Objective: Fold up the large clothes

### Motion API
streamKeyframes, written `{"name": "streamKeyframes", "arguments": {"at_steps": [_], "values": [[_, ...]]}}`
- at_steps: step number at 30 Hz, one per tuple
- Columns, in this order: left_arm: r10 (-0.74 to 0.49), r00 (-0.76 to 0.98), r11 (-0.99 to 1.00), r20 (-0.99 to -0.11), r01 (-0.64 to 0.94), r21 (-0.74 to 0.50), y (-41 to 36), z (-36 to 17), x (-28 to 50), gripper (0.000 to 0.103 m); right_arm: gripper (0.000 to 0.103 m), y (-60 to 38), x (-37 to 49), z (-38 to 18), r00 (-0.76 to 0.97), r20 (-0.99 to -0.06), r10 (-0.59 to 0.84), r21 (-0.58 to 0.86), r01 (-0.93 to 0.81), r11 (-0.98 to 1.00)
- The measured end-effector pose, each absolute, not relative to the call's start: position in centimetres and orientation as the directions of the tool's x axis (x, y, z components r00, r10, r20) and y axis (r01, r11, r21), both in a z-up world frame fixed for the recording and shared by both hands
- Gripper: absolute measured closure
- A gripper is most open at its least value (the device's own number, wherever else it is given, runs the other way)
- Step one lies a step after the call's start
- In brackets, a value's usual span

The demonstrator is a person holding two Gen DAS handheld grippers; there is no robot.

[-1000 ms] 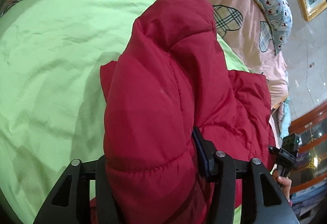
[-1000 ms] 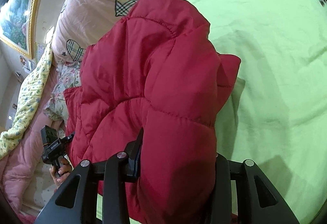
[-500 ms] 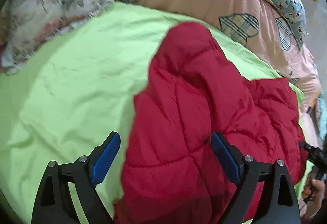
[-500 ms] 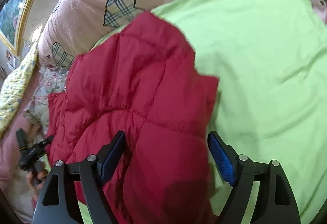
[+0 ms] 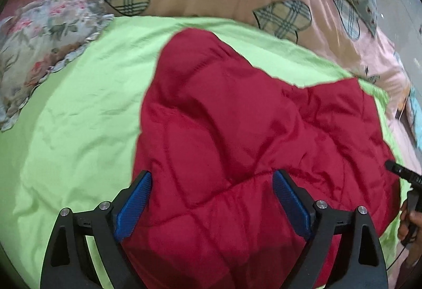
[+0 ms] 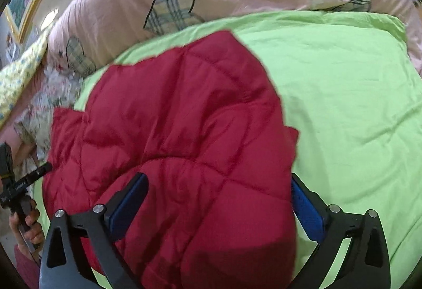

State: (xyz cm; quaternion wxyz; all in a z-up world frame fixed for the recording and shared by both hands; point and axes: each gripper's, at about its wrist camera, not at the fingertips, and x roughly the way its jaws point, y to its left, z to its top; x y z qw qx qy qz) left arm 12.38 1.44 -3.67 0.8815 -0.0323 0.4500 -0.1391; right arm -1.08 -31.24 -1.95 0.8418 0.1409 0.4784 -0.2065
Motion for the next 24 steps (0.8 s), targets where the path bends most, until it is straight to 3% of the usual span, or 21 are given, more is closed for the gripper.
{"name": "streamKeyframes", "arguments": {"at_steps": [1,3,4,5,6,7,8,9,10,19,24], "values": [[-0.274,0.554,0.958,-0.786,0.226,-0.175,1.1,-3.8,12.6,0.021,0.000,-30.8,-0.8,-2.2,0.452,-0.865,-0.217,0.025,0.471,0.882],[-0.253,0.558,0.961,-0.790,0.239,-0.139,0.4,-3.9,12.5,0.042,0.002,-30.0,-0.2,-2.6,0.436,-0.867,-0.241,-0.021,0.451,0.892],[-0.252,0.559,0.960,-0.790,0.249,-0.131,0.1,-3.8,12.3,0.048,0.007,-29.4,0.1,-2.8,0.429,-0.864,-0.263,-0.054,0.440,0.896],[-0.263,0.556,0.956,-0.788,0.260,-0.136,0.0,-3.7,12.2,0.061,0.012,-29.0,0.2,-3.0,0.424,-0.863,-0.274,-0.073,0.432,0.899],[-0.268,0.556,0.954,-0.787,0.265,-0.138,-0.2,-3.6,12.2,0.069,0.027,-28.7,0.3,-3.2,0.419,-0.863,-0.283,-0.088,0.426,0.900],[-0.277,0.555,0.951,-0.784,0.274,-0.142,-0.1,-3.3,12.3,0.072,0.047,-28.5,0.5,-3.3,0.418,-0.861,-0.291,-0.100,0.422,0.901],[-0.287,0.557,0.948,-0.779,0.282,-0.148,-0.2,-3.2,12.1,0.077,0.057,-28.3,0.4,-3.2,0.419,-0.858,-0.298,-0.106,0.422,0.900],[-0.302,0.558,0.944,-0.773,0.288,-0.160,-0.2,-3.0,12.1,0.080,0.073,-28.3,0.5,-3.1,0.420,-0.855,-0.304,-0.111,0.425,0.899],[-0.319,0.557,0.939,-0.767,0.294,-0.177,-0.1,-2.9,12.4,0.082,0.080,-28.3,0.6,-2.8,0.429,-0.854,-0.296,-0.098,0.425,0.900],[-0.535,0.548,0.842,-0.643,0.279,-0.462,4.8,-0.9,15.7,0.086,0.087,-31.0,-0.1,0.9,0.591,-0.791,-0.158,0.153,0.441,0.885],[-0.500,0.497,0.863,-0.709,0.214,-0.459,5.0,-4.8,17.7,0.085,0.087,-31.8,1.0,-1.5,0.552,-0.820,-0.150,0.164,0.478,0.863]]}}
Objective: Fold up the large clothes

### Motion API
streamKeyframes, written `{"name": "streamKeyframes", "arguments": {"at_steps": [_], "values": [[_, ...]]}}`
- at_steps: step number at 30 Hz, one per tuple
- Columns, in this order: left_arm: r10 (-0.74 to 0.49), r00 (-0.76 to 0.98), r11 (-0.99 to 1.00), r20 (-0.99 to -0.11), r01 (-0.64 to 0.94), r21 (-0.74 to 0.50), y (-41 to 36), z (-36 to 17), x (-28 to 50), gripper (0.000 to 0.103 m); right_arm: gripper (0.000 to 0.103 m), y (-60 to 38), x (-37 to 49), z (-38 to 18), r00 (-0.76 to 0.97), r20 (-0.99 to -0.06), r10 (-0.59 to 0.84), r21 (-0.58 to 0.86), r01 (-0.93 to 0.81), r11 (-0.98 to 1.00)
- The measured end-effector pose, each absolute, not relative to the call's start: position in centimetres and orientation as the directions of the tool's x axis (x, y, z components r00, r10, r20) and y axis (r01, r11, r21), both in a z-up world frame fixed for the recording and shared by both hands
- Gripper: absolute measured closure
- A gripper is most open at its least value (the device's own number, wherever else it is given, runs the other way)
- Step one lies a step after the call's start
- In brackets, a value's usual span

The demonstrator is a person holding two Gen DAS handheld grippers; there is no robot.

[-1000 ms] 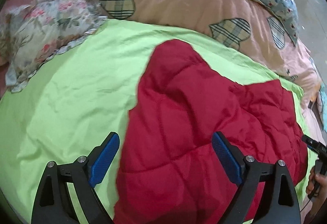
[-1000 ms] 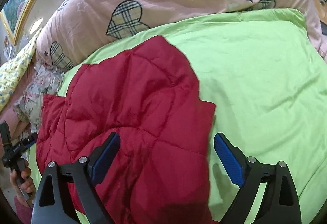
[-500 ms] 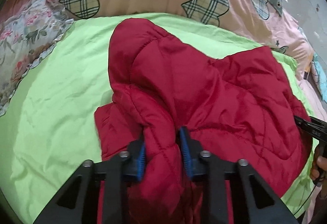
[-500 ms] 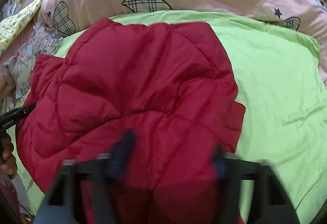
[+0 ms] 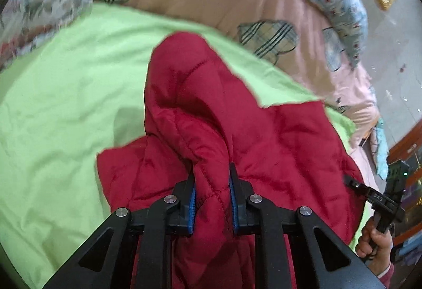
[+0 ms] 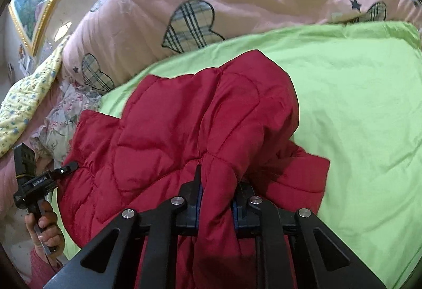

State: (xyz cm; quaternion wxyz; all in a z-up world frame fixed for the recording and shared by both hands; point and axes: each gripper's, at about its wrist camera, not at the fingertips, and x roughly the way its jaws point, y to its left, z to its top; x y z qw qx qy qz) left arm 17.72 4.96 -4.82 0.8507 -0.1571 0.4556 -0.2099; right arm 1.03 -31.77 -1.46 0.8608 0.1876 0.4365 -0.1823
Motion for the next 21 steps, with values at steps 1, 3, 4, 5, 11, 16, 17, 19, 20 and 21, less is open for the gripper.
{"name": "streamKeyframes", "arguments": {"at_steps": [1,3,4,5,11,16,17,19,20,21], "values": [[-0.484,0.488,0.872,-0.727,0.198,-0.447,5.0,-5.8,18.1,0.085,0.087,-31.8,1.2,-2.1,0.541,-0.827,-0.152,0.160,0.486,0.859],[-0.460,0.479,0.885,-0.748,0.184,-0.427,5.0,-6.9,18.6,0.083,0.087,-32.6,1.4,-3.1,0.531,-0.836,-0.140,0.177,0.502,0.847],[-0.452,0.478,0.890,-0.754,0.177,-0.421,4.8,-7.1,18.6,0.083,0.086,-33.1,1.3,-3.8,0.530,-0.839,-0.126,0.199,0.513,0.835],[-0.446,0.474,0.893,-0.760,0.171,-0.417,4.7,-7.4,18.7,0.082,0.085,-33.5,1.3,-4.3,0.531,-0.840,-0.113,0.218,0.521,0.826],[-0.356,0.489,0.934,-0.796,0.196,-0.297,3.2,-7.3,17.5,0.080,0.082,-33.1,0.6,-5.6,0.528,-0.842,-0.115,0.224,0.536,0.814],[-0.304,0.492,0.952,-0.816,0.198,-0.235,2.1,-7.0,16.7,0.078,0.078,-33.7,0.5,-6.3,0.526,-0.846,-0.086,0.261,0.550,0.793],[-0.299,0.493,0.953,-0.817,0.196,-0.230,2.0,-6.9,16.6,0.078,0.077,-33.7,0.5,-6.4,0.527,-0.845,-0.085,0.264,0.550,0.792],[-0.299,0.492,0.953,-0.818,0.195,-0.231,1.8,-6.5,16.6,0.076,0.077,-33.9,0.3,-6.5,0.532,-0.843,-0.082,0.271,0.551,0.789],[-0.300,0.491,0.953,-0.818,0.193,-0.234,1.9,-6.3,16.9,0.073,0.077,-33.9,0.3,-6.6,0.533,-0.842,-0.080,0.275,0.552,0.787],[-0.301,0.491,0.953,-0.817,0.195,-0.233,1.8,-6.2,16.9,0.072,0.077,-33.9,0.2,-6.6,0.534,-0.842,-0.079,0.277,0.553,0.786]]}}
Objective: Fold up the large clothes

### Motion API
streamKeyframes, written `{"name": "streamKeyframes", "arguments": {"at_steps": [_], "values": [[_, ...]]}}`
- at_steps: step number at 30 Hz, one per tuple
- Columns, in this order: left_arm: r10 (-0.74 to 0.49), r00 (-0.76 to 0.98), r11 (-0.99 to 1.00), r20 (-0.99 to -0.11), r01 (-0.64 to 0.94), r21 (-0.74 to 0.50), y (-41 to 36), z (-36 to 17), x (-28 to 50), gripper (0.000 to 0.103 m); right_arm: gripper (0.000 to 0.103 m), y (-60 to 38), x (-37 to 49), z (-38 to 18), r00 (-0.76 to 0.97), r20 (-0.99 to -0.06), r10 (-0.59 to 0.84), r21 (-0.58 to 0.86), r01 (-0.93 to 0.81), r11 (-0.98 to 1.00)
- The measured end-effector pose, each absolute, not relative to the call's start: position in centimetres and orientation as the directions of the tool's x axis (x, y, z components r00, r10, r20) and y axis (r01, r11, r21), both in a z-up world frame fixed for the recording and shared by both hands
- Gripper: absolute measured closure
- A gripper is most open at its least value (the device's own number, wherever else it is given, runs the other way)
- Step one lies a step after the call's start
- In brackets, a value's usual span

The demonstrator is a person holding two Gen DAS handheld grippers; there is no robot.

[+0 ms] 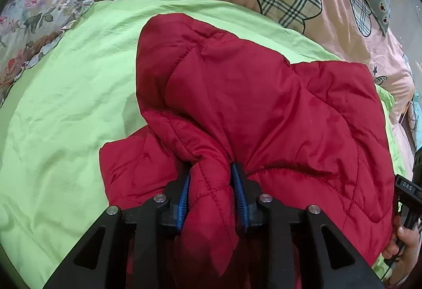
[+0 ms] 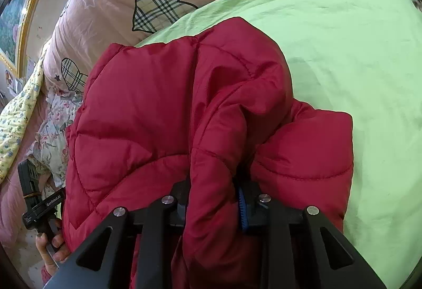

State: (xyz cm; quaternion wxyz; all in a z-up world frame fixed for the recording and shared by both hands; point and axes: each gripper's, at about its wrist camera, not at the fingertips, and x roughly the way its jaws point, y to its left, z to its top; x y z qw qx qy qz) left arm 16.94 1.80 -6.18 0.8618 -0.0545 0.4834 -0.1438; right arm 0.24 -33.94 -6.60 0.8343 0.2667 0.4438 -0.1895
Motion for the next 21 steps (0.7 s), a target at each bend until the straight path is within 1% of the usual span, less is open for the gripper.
{"name": "streamKeyframes", "arguments": {"at_steps": [2,5,7,9,10,11,12,17,21], "values": [[-0.291,0.489,0.955,-0.822,0.199,-0.220,1.3,-6.1,17.2,0.070,0.076,-34.0,0.3,-6.7,0.532,-0.843,-0.082,0.275,0.557,0.784],[-0.242,0.494,0.967,-0.835,0.196,-0.164,0.0,-5.6,17.6,0.066,0.074,-33.9,0.6,-6.8,0.521,-0.848,-0.091,0.263,0.564,0.783],[-0.227,0.500,0.970,-0.836,0.190,-0.150,0.0,-5.1,17.5,0.059,0.074,-34.0,0.6,-6.8,0.524,-0.847,-0.089,0.268,0.565,0.780],[-0.227,0.511,0.972,-0.829,0.175,-0.158,0.7,-4.5,17.3,0.046,0.074,-34.2,0.3,-6.8,0.531,-0.843,-0.084,0.278,0.564,0.777],[-0.229,0.517,0.972,-0.825,0.171,-0.163,1.0,-4.2,17.2,0.042,0.074,-34.2,0.3,-6.9,0.534,-0.842,-0.081,0.282,0.562,0.777],[-0.237,0.532,0.971,-0.813,0.166,-0.175,1.7,-3.6,16.9,0.032,0.074,-34.2,0.3,-6.9,0.536,-0.841,-0.081,0.282,0.561,0.778],[-0.248,0.546,0.968,-0.800,0.167,-0.186,2.1,-3.0,16.6,0.027,0.074,-34.2,0.3,-6.9,0.536,-0.840,-0.084,0.279,0.561,0.780],[-0.259,0.617,0.966,-0.743,0.177,-0.190,2.9,0.1,14.9,0.026,0.073,-33.9,0.6,-6.8,0.525,-0.845,-0.106,0.251,0.563,0.787],[-0.372,0.588,0.924,-0.718,0.304,-0.230,0.3,1.3,12.8,0.026,0.073,-33.8,0.7,-6.8,0.520,-0.846,-0.115,0.240,0.564,0.790]]}}
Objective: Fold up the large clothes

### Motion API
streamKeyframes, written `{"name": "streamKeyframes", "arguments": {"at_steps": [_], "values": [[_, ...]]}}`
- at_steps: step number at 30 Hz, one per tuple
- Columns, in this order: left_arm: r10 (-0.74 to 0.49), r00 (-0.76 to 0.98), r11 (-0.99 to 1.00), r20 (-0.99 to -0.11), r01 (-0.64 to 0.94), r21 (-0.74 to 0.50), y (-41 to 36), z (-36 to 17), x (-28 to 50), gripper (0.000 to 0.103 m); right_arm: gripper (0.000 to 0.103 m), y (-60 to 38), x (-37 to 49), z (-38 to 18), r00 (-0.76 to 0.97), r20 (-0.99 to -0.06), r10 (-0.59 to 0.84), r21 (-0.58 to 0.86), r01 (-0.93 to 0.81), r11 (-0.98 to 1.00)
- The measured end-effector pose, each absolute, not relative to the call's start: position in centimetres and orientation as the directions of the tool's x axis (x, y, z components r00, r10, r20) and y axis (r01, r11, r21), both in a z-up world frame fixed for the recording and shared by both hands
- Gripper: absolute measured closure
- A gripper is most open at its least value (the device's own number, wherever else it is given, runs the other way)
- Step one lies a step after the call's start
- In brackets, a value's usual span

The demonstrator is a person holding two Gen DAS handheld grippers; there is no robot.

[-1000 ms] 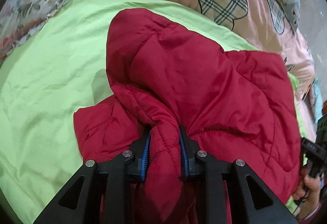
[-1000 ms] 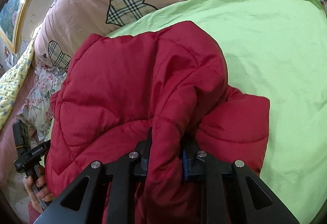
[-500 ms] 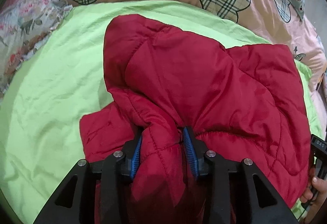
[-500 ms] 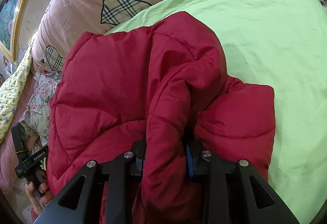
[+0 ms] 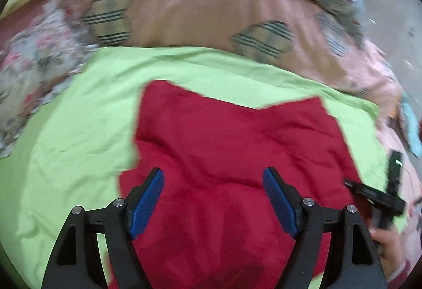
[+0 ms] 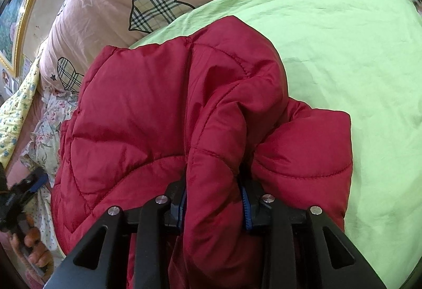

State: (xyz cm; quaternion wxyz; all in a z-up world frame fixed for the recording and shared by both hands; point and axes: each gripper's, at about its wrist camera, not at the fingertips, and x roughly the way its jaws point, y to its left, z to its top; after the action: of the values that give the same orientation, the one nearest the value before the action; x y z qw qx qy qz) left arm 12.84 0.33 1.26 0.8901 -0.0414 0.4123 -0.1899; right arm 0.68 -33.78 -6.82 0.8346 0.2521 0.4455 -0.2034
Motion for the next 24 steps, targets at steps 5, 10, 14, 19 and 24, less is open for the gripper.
{"name": "streamKeyframes", "arguments": {"at_steps": [5,10,14,19,24], "values": [[-0.447,0.492,0.880,-0.747,0.394,-0.267,-3.7,-0.9,11.4,0.026,0.071,-33.6,0.7,-6.7,0.514,-0.848,-0.130,0.220,0.566,0.795],[-0.390,0.442,0.901,-0.808,0.365,-0.235,-5.2,-4.7,13.0,0.025,0.063,-33.1,0.3,-5.8,0.507,-0.848,-0.152,0.199,0.571,0.797],[-0.406,0.429,0.895,-0.807,0.365,-0.257,-4.9,-5.1,14.3,0.024,0.055,-33.0,-1.3,-3.4,0.536,-0.823,-0.191,0.197,0.583,0.788],[-0.397,0.435,0.898,-0.808,0.365,-0.245,-5.3,-5.3,14.6,0.024,0.049,-31.4,-3.0,1.4,0.609,-0.723,-0.326,0.132,0.585,0.800],[-0.393,0.438,0.899,-0.808,0.366,-0.239,-5.8,-5.7,14.7,0.024,0.045,-28.8,0.4,0.5,0.608,-0.765,-0.214,0.116,0.456,0.882]]}}
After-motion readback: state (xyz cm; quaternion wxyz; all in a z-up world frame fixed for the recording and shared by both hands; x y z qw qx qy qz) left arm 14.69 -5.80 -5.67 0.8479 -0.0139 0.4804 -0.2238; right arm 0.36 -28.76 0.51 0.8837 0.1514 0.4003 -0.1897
